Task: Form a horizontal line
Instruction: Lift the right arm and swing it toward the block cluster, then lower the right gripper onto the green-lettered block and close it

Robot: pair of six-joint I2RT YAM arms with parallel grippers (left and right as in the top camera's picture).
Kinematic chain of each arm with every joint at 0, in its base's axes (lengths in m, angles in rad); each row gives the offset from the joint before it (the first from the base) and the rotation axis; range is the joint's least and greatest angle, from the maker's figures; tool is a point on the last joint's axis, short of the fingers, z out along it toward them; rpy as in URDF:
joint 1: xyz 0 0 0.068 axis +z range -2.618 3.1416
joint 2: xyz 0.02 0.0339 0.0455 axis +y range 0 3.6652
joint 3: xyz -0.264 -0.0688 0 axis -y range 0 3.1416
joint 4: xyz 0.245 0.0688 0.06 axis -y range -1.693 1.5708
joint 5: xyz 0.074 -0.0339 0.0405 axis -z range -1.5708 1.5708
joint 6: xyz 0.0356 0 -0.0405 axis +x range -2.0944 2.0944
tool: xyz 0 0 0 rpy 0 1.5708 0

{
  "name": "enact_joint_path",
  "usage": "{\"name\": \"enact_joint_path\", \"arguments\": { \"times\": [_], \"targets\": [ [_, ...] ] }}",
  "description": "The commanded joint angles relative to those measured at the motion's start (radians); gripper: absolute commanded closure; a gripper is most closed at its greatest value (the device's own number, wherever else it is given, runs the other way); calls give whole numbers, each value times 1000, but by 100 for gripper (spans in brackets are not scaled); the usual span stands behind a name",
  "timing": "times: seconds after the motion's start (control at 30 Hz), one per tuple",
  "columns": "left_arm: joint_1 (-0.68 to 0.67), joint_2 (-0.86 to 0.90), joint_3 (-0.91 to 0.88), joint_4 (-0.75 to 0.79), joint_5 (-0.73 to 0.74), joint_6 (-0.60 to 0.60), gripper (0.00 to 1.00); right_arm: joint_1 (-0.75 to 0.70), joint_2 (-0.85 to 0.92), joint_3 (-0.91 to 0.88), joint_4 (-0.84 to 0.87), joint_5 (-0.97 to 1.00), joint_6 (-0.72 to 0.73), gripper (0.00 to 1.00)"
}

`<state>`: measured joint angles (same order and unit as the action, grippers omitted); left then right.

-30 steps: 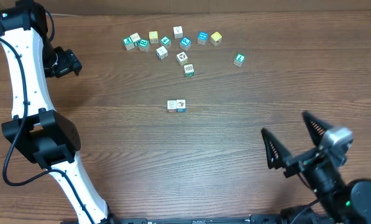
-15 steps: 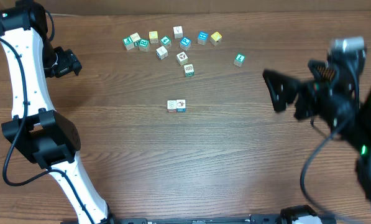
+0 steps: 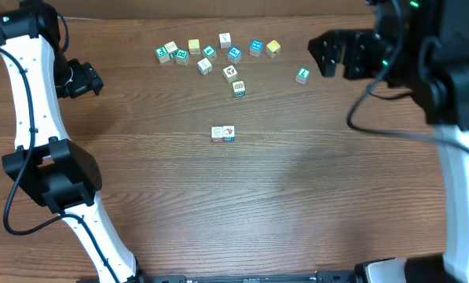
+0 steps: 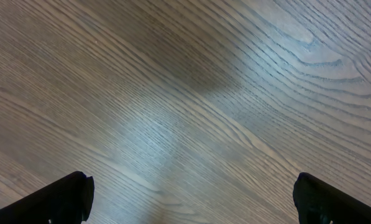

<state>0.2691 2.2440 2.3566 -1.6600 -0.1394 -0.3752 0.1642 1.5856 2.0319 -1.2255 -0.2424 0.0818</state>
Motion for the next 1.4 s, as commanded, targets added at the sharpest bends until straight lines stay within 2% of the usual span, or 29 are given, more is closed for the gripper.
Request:
{"name": "enact_joint_path", "arguments": {
  "times": [0.0, 0.17, 0.23, 0.37, 0.57, 0.9, 1.17, 1.37],
  "targets": [
    [3, -4, -5, 1, -10, -14, 0, 4, 42, 23, 36, 53, -7, 0],
    [3, -4, -5, 1, -10, -14, 0, 4, 139, 23, 55, 95, 25, 1],
    [3, -4, -5, 1, -10, -14, 1, 4, 179, 23, 55, 98, 35, 7],
    [3, -4, -5, 1, -10, -14, 1, 5, 264, 23, 57, 173, 51, 12],
    [3, -4, -5, 1, -10, -14, 0, 5, 379, 23, 87, 293, 194, 11],
    [3, -4, -5, 1, -10, -14, 0, 5, 568, 22, 212, 299, 321, 15],
    [-2, -4, -5, 1, -10, -14, 0, 5, 701, 17, 287, 321, 394, 41],
    [-3, -4, -5, 1, -10, -14, 1, 5, 773, 16, 321, 332, 394, 45]
  ]
}}
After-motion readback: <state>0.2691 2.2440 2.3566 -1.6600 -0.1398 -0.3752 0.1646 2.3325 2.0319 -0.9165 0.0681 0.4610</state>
